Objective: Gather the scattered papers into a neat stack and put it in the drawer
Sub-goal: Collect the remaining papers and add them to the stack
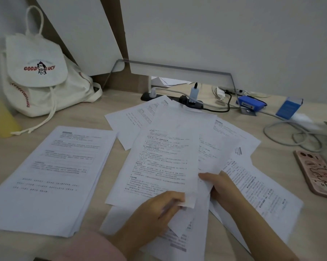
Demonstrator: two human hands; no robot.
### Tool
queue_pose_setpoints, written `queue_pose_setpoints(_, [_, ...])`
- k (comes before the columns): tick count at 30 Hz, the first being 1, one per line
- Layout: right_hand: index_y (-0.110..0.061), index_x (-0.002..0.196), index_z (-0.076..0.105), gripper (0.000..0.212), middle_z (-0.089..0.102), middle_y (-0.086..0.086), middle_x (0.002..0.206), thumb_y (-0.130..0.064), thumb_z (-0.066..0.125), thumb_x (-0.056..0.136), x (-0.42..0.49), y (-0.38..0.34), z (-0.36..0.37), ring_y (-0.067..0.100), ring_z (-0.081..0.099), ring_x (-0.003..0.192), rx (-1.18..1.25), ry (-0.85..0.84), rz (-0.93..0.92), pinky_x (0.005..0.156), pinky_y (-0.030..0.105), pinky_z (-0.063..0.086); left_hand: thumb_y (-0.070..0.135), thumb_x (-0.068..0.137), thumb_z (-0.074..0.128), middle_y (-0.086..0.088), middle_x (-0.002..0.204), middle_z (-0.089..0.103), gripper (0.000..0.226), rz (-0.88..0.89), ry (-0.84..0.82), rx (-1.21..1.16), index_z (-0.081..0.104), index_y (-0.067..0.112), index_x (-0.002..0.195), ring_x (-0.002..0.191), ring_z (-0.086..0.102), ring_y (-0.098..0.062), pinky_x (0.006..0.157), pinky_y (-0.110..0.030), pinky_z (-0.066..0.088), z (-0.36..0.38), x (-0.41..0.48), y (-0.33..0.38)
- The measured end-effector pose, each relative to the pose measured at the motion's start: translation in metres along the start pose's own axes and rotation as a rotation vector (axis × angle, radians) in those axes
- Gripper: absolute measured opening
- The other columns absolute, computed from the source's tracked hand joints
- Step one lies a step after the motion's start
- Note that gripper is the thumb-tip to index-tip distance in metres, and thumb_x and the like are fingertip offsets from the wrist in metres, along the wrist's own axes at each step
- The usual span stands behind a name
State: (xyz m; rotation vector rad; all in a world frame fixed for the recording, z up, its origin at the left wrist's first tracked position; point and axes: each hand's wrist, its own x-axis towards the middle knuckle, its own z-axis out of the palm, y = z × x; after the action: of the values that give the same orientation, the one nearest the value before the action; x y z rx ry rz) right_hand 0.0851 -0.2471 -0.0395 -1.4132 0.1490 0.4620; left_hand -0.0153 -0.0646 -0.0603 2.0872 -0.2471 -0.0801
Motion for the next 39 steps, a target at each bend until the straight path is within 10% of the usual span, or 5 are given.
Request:
queue_pose_setpoints(4, [-0.005,0.124,0.056,0.039,0.067,0.014,0.112,0.0,0.055,0.085,0.003,-0.004,-0.009,0.034,0.064,0.1,-0.018,0.081,0.015,0.083,0.043,0.053,0.09,0.06,0.029,0.04,0.136,0.032,0.066,-0.089,0.129,0.152,0.048,0.054,0.111,0.132,0.02,0.018,0.116,-0.023,0.014,-0.029,0.0,-0.001])
queue_pose_setpoints(9, [-0.007,0.122,0.056,0.033,0.066,0.011,0.111,-0.005,0.055,0.089,-0.001,-0.011,-0.013,0.031,0.062,0.1,-0.047,0.051,0.043,0.081,0.037,0.052,0.066,0.068,0.06,-0.001,0.145,0.033,0.084,-0.404,0.37,0.206,0.035,0.023,0.136,0.135,0.026,-0.019,0.11,-0.041,0.03,-0.061,0.015,-0.024])
queue_pose_setpoints(19, [-0.015,0.117,0.062,0.03,0.071,0.005,0.112,-0.009,0.056,0.088,-0.006,-0.02,-0.009,0.025,0.067,0.103,0.022,-0.113,0.022,0.091,0.039,0.052,0.08,0.041,0.065,-0.006,0.129,0.05,0.106,-0.688,0.424,0.036,0.05,0.018,0.126,0.12,0.048,-0.027,0.1,-0.044,0.043,-0.083,0.045,-0.028])
queue_pose_setpoints(23, [-0.015,0.117,0.062,0.031,0.072,0.003,0.111,-0.011,0.057,0.088,-0.007,-0.022,-0.013,0.023,0.068,0.101,-0.018,-0.118,0.001,0.083,0.035,0.056,0.055,0.062,0.075,-0.006,0.11,0.067,0.069,-0.618,0.451,-0.322,0.059,0.015,0.115,0.091,0.068,-0.021,0.068,-0.031,0.055,-0.086,0.045,-0.023])
queue_pose_setpoints(39, [-0.025,0.138,0.042,0.04,0.05,-0.011,0.13,-0.031,0.034,0.099,-0.002,-0.007,0.011,0.012,0.046,0.121,-0.154,0.203,-0.251,0.106,0.033,0.034,0.019,0.095,0.046,-0.003,0.106,0.066,0.022,-0.459,0.776,-0.482,0.056,0.018,0.114,0.094,0.064,-0.021,0.082,-0.039,0.051,-0.084,0.015,-0.005])
